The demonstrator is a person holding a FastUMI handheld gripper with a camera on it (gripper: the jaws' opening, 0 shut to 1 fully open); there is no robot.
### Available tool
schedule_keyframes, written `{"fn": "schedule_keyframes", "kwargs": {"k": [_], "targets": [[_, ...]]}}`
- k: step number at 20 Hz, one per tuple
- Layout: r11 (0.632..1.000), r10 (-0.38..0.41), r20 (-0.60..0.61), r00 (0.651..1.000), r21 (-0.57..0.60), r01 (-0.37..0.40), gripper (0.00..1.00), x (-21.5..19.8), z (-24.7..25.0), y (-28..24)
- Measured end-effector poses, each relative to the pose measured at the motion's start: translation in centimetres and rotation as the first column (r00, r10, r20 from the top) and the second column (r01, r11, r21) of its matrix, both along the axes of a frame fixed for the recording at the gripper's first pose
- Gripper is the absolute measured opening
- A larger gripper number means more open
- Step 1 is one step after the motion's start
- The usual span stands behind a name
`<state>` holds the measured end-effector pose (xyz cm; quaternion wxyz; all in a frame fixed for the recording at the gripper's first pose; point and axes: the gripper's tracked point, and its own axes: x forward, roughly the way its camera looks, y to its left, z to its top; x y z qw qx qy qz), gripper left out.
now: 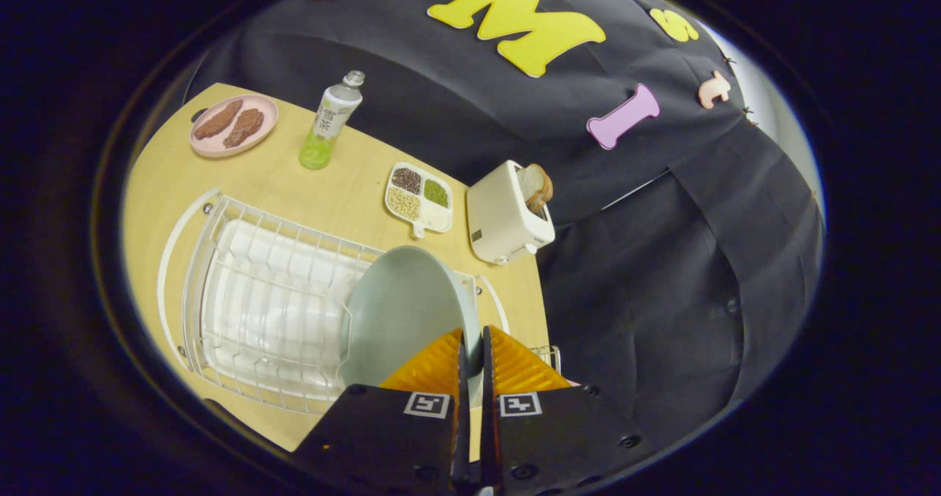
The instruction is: Take the plate from the dish rack, then take the spoon from the basket and place it into the plate.
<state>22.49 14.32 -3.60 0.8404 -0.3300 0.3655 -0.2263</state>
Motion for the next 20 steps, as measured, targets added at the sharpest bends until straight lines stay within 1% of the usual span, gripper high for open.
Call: {"fn": "schedule_keyframes", "kwargs": {"k": [2, 4, 6, 9, 11, 12, 14, 16, 17, 20], "targets": [[1.000, -0.017, 0.044, 0.999, -0.019, 0.018, 0.11, 0.1, 0.7, -0.5], [0.994, -0.018, 0.127, 0.992, -0.101, 0.031, 0.11, 0.0, 2.9, -1.4], [0.995, 0.003, 0.143, 0.990, -0.103, 0.011, 0.11, -0.4, 3.3, -1.2], [0.998, 0.031, 0.151, 0.988, -0.054, -0.023, 0.10, -1.2, 3.9, -1.9], [0.996, 0.074, 0.161, 0.984, 0.032, -0.080, 0.11, -2.1, 3.8, -2.0], [0.989, 0.103, 0.168, 0.980, 0.092, -0.119, 0.11, -2.7, 3.3, -1.9], [0.962, 0.164, 0.185, 0.969, 0.187, -0.199, 0.11, -4.3, 2.4, -2.0], [0.918, 0.210, 0.201, 0.957, 0.297, -0.264, 0.11, -6.9, 1.2, -1.9], [0.892, 0.221, 0.221, 0.950, 0.347, -0.288, 0.11, -7.7, 0.5, -2.5], [0.839, 0.244, 0.262, 0.934, 0.427, -0.339, 0.11, -10.2, -1.8, -5.1]]}}
